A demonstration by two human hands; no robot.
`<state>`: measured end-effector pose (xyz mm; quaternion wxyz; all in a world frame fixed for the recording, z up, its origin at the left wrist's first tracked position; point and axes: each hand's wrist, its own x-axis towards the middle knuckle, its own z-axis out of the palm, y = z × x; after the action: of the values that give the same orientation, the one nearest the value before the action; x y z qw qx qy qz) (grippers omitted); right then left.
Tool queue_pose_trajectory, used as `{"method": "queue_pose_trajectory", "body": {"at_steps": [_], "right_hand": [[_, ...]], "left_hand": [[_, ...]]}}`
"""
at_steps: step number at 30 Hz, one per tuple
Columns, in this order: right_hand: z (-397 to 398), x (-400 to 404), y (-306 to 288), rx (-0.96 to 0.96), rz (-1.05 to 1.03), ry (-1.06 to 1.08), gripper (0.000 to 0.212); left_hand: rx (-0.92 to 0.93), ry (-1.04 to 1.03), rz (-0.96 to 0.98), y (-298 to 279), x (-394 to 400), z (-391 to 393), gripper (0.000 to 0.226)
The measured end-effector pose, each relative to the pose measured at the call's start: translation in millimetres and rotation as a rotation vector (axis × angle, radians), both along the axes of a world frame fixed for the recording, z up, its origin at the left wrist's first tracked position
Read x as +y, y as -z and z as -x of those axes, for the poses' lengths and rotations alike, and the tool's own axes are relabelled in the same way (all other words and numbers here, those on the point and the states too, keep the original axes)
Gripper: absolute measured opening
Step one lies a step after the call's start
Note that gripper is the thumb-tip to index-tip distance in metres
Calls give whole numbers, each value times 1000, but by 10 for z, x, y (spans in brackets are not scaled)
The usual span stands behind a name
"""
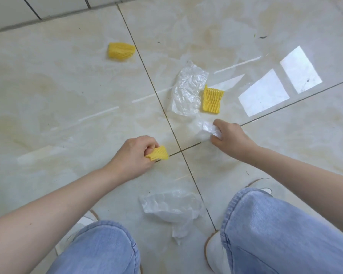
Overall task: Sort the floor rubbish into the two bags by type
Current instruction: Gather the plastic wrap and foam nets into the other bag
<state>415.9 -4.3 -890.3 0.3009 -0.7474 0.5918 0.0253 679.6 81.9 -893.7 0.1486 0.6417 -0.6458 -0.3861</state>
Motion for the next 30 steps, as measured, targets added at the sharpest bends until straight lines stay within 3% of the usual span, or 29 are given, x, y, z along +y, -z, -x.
{"method": "queue_pose_trajectory", "body": {"at_steps": [3,7,9,13,17,22,24,28,30], "right_hand": [[-29,-41,-34,-63,5,15,14],[-59,-106,-63,-140,16,49,20],[-69,-169,-64,-144,7,73,28],[-73,-341,-30,-58,-138,88,55],[-29,-440,33,41,-230,63,72],[-14,-368,60,169,-118,28,55],[-5,-325,57,222,-92,-1,49],[16,-240,95,292,-56,-7,40],[15,-211,119,321,-20,-33,38]], "left_hand": [[14,94,-15,-145,92,180,15],[-156,440,-24,-182,366,487,30],[-213,624,46,-143,490,586,40],[-345,884,53,23,678,610,35],[-398,947,0,124,748,538,46],[-427,973,92,259,729,381,64],[-437,963,181,305,734,349,59],[-398,836,359,290,691,373,21],[-402,807,408,304,648,368,32]]}}
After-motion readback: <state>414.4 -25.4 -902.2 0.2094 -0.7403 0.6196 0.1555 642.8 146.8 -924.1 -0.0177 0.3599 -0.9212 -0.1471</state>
